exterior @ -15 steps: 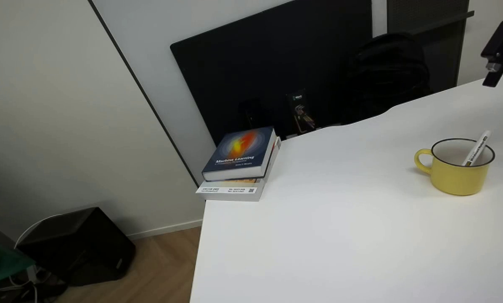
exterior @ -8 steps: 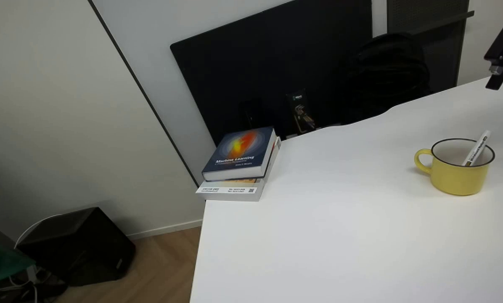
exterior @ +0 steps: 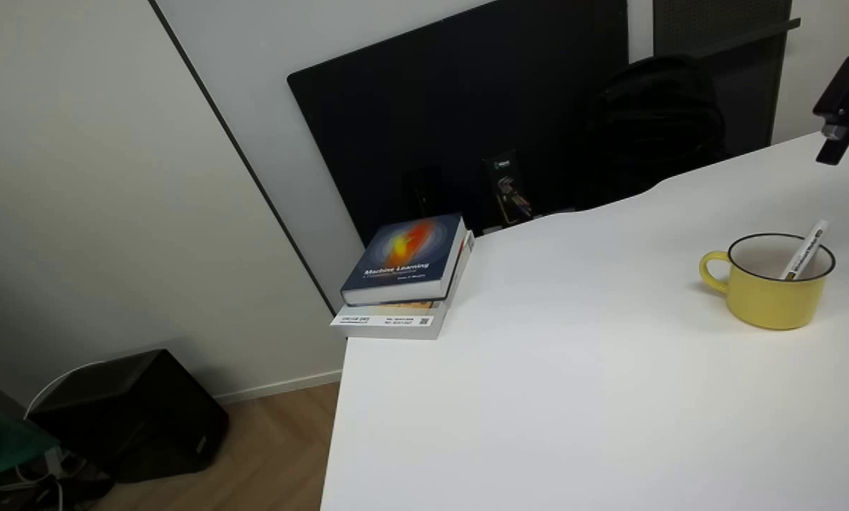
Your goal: Pick the marker from the cup and put it on the table
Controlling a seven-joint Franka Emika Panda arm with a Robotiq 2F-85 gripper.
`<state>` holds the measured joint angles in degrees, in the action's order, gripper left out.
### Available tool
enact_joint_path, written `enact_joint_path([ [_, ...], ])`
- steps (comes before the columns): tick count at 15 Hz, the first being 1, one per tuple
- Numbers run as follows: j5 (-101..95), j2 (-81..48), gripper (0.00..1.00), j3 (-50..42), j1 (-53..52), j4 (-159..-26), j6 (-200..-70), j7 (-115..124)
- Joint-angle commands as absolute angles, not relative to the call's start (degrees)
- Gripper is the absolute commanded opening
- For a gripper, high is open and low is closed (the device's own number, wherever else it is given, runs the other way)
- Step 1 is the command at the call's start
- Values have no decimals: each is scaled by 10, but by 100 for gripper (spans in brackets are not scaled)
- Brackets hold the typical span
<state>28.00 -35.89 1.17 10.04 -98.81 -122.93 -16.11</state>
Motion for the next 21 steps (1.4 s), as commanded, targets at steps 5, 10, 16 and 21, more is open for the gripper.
enact_joint_path([
  [5,277,-377,100,26,109,-989,-1260,-158],
  [10,277,-383,100,31,110,-995,-1273,-156],
  [16,281,-390,100,38,113,-1002,-1285,-161],
  [21,281,-400,100,44,118,-995,-1277,-163],
])
